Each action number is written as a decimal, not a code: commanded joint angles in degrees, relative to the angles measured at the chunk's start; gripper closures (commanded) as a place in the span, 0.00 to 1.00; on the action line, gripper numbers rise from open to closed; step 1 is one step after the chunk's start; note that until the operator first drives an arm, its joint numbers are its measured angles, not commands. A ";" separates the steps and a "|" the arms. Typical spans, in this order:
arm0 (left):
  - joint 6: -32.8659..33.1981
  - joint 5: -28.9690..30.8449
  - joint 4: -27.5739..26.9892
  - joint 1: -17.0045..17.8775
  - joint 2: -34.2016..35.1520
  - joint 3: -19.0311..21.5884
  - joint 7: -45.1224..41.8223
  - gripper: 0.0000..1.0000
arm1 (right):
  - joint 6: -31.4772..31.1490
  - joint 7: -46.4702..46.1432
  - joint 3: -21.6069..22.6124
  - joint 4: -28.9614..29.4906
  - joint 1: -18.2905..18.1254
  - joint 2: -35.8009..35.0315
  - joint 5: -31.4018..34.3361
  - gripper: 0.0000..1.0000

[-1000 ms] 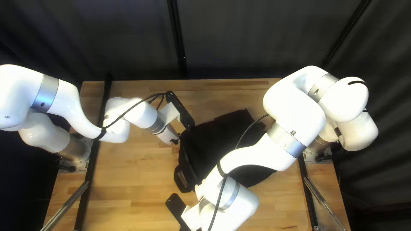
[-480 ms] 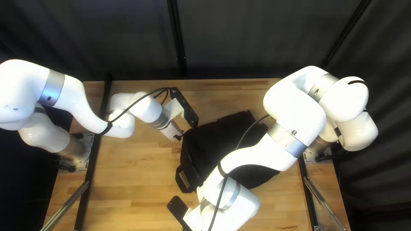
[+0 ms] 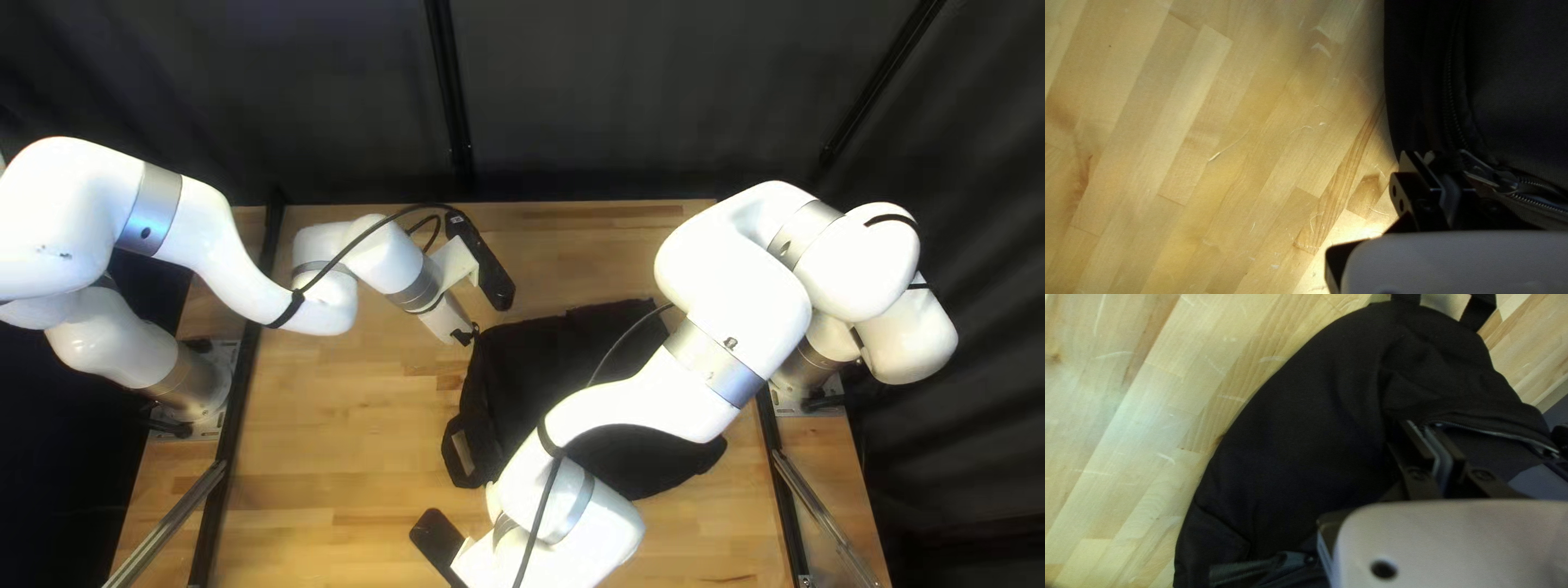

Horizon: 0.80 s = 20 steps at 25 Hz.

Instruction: Remove a lunch box from a kids backpack

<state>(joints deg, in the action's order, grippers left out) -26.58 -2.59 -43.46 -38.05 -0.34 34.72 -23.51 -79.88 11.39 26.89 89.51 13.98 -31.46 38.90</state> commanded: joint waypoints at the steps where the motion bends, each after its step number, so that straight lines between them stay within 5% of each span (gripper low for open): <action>1: -0.16 -2.20 1.07 0.88 1.82 0.72 0.79 0.00 | 0.34 -0.17 -0.06 -0.55 -0.27 0.30 0.17 1.00; 13: 1.75 -10.20 7.31 5.97 9.00 2.85 2.70 0.00 | 0.50 -10.95 2.00 -4.83 -4.72 4.81 -3.85 1.00; 20: 6.79 -6.84 7.24 5.80 3.78 4.46 -1.03 0.00 | 4.32 -16.06 3.57 -8.85 -7.19 7.23 -5.97 1.00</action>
<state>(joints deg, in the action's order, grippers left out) -21.52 -11.49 -35.61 -31.79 5.99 38.79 -22.77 -76.80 -2.89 29.96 81.72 7.63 -24.92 33.53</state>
